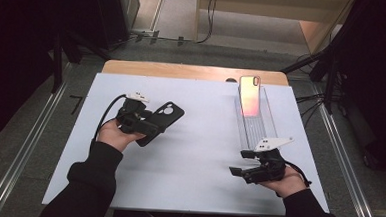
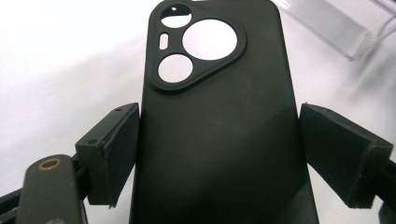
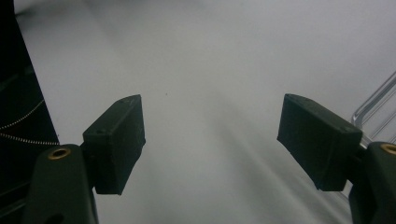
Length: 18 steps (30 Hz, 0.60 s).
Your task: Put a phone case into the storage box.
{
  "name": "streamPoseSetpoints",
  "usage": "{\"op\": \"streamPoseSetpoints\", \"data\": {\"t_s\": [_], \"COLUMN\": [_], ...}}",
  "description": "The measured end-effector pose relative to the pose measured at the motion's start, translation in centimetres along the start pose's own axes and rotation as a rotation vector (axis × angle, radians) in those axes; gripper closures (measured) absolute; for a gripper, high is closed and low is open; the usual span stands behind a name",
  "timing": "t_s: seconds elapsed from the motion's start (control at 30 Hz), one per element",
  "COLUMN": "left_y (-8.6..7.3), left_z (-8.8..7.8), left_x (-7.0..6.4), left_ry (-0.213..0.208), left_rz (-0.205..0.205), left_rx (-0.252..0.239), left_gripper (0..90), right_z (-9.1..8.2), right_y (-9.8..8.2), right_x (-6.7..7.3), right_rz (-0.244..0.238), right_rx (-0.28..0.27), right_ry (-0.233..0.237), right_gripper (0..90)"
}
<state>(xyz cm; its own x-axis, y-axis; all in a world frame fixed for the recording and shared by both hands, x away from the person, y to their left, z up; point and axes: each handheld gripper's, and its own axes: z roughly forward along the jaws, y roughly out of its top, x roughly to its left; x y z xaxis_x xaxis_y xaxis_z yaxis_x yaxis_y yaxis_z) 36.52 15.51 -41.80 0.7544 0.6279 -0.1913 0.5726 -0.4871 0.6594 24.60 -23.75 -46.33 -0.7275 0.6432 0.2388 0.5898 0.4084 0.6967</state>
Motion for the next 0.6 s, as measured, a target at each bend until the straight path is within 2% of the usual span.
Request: {"op": "streamPoseSetpoints", "data": {"t_s": [0.23, 0.33, 0.6], "left_y": [-0.7, -1.3, -2.2], "left_z": [0.5, 0.8, 1.5], "left_x": [-2.4, -3.4, -5.4], "left_ry": [-0.024, -0.04, -0.024], "left_rz": [0.006, -0.028, -0.044], "left_rx": [-0.006, -0.027, -0.056], "left_gripper": [15.9, 15.8, 15.7], "right_z": [-0.2, -0.3, -0.5], "right_y": [0.3, 0.4, 1.2], "right_x": [0.1, 0.2, 0.6], "right_rz": [0.01, 0.003, 0.041], "right_rx": [-0.017, -0.027, -0.04], "right_ry": [-0.003, 0.0, 0.004], "right_gripper": [21.2, 21.3, 21.3]}}
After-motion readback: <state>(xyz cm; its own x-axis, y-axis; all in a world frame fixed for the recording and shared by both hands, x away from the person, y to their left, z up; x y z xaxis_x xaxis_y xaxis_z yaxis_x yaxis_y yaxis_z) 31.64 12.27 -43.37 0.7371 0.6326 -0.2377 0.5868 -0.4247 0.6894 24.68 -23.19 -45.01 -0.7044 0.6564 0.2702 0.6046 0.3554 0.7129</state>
